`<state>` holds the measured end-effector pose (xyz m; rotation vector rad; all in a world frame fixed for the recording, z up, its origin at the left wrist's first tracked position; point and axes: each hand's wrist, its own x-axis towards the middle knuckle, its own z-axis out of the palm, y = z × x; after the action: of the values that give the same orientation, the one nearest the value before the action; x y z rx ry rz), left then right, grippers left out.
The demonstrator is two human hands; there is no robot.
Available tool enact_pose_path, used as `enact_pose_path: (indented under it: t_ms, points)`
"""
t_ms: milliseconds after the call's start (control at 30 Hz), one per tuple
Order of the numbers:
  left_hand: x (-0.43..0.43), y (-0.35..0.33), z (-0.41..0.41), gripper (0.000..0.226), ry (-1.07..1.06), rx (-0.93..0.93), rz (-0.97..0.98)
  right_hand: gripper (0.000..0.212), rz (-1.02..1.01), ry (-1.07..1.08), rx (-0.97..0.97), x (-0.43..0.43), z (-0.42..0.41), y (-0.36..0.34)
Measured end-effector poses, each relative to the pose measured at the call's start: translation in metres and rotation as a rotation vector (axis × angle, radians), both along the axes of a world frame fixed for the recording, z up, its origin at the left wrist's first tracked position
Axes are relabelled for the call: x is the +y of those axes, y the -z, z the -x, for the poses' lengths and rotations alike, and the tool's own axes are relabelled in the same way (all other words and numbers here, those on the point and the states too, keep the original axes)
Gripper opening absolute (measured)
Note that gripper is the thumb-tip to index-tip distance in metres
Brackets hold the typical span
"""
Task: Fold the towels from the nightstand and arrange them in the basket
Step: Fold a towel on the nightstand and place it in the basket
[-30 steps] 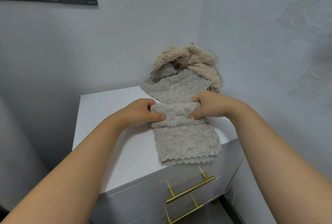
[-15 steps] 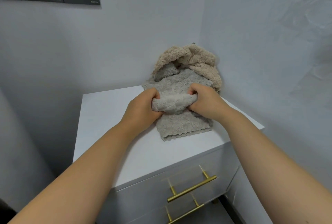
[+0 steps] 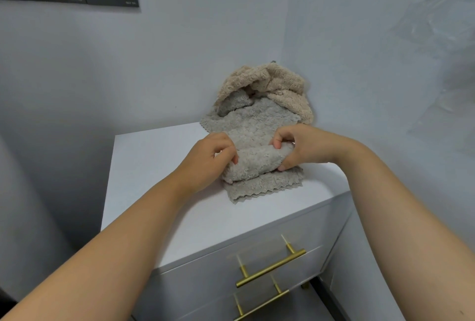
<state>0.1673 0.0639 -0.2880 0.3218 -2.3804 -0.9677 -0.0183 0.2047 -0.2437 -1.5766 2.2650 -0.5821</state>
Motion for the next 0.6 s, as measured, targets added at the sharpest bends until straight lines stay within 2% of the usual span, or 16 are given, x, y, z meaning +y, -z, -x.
enact_pose_path:
  t_ms: [100, 200, 233, 300, 400, 500, 533, 600]
  points:
    - [0.006, 0.001, 0.002, 0.045, -0.065, 0.05, 0.006, 0.034, -0.051, -0.049, -0.005, 0.002, 0.0, -0.003]
    - [0.01, 0.001, 0.005, 0.048, -0.114, 0.068, 0.053, 0.018, -0.141, -0.093, -0.052, 0.009, -0.002, -0.009]
    - [0.012, 0.002, 0.007, 0.047, -0.124, 0.063, 0.08, 0.017, -0.137, -0.093, -0.085, 0.01, -0.004, -0.012]
    - [0.014, 0.003, 0.01, 0.043, -0.143, 0.051, 0.129, 0.028, -0.037, -0.032, -0.111, 0.007, -0.005, -0.012]
    - [0.017, 0.003, 0.012, 0.039, -0.128, 0.036, 0.137, 0.038, 0.115, 0.087, -0.041, -0.003, -0.005, -0.005]
    - [0.016, 0.004, 0.012, 0.025, -0.07, -0.033, 0.145, 0.023, 0.03, 0.015, -0.051, -0.01, -0.011, 0.001]
    - [0.015, 0.003, 0.011, 0.027, -0.055, -0.082, 0.131, 0.018, -0.014, -0.009, -0.054, -0.01, -0.011, 0.001]
    - [0.013, 0.001, 0.01, 0.049, -0.037, -0.208, 0.105, 0.027, -0.086, -0.032, -0.038, -0.009, -0.011, 0.0]
